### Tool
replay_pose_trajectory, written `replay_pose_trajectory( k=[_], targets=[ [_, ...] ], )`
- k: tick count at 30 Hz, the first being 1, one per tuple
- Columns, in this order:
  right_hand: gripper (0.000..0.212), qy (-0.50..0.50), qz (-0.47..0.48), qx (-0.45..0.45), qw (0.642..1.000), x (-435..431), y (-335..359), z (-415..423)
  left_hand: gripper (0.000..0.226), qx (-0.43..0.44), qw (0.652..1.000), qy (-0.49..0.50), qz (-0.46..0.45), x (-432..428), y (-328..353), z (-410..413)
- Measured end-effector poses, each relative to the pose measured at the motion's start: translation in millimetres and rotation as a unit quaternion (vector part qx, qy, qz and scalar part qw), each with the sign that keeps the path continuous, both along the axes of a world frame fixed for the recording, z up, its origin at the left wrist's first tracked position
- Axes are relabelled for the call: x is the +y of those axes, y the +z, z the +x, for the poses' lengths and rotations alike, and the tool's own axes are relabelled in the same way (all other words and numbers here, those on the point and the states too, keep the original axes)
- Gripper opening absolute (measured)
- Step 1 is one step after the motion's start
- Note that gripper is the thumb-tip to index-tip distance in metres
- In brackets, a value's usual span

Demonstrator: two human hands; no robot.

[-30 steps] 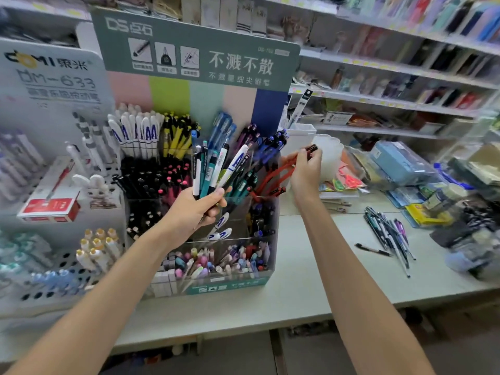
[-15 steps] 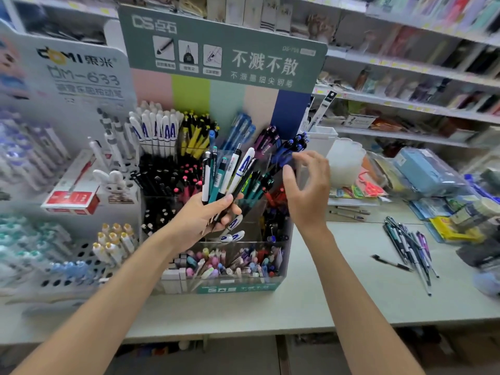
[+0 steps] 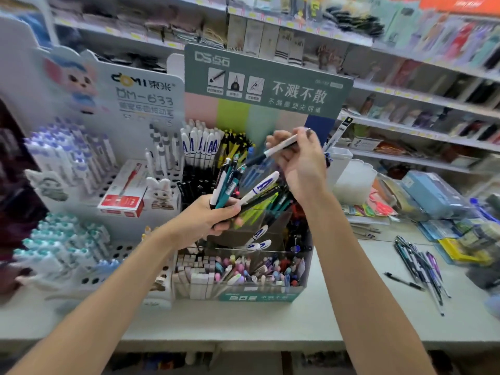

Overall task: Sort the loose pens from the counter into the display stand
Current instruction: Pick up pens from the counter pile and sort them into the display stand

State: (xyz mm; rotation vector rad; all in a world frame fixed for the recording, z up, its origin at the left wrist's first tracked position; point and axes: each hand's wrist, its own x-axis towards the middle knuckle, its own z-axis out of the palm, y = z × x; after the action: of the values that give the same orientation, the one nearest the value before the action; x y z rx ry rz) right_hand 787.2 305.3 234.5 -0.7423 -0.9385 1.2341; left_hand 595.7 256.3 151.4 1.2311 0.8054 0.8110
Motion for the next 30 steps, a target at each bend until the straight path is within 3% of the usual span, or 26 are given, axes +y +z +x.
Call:
replay_pose_trajectory(
  k=[2,4,6,7,10,13,15,17,19,23,27,30],
  targets=[
    [0.016,-0.029,0.035,-0.016,0.999,7,14,3,0.027,0.013,1.000,-0.008,0.000,-3,1,-13],
    [0.018,0.035,0.058,-0.190,0.980,5,20,-4,0.019,0.026,0.999,-0.036,0.003,-6,3,-24],
    [0.026,0.121,0.060,-0.403,0.905,-3,18,-19,0.012,0.049,0.997,-0.058,0.003,-5,5,-32],
    [0.026,0.147,0.063,-0.466,0.870,-5,16,-27,0.011,0.061,0.996,-0.065,0.001,-5,6,-34],
    [0.026,0.193,0.050,-0.523,0.829,-6,10,-43,0.009,0.070,0.995,-0.076,-0.002,-5,10,-38],
    [0.045,0.175,0.036,-0.509,0.842,-7,7,-50,0.010,0.070,0.995,-0.072,-0.001,-6,14,-43],
    [0.043,0.141,0.048,-0.454,0.878,-8,6,-54,0.014,0.057,0.996,-0.073,-0.006,-6,15,-45],
    [0.018,0.082,0.045,-0.334,0.938,-8,10,-55,0.020,0.040,0.996,-0.073,-0.019,-7,13,-47],
    [0.011,0.003,0.028,-0.197,0.980,-5,17,-48,0.019,0.034,0.998,-0.055,-0.020,-8,10,-52],
    [0.013,-0.069,-0.014,0.029,0.997,0,20,-27,0.009,-0.012,0.997,0.071,-0.035,-8,-2,-64],
    [0.009,-0.030,-0.051,0.055,0.997,-18,-14,-31,0.010,-0.040,0.988,0.149,0.010,-16,-15,-78],
    [0.010,-0.016,-0.094,-0.049,0.994,-31,-60,-47,0.018,0.014,0.982,0.184,0.039,-23,-23,-83]
  ],
)
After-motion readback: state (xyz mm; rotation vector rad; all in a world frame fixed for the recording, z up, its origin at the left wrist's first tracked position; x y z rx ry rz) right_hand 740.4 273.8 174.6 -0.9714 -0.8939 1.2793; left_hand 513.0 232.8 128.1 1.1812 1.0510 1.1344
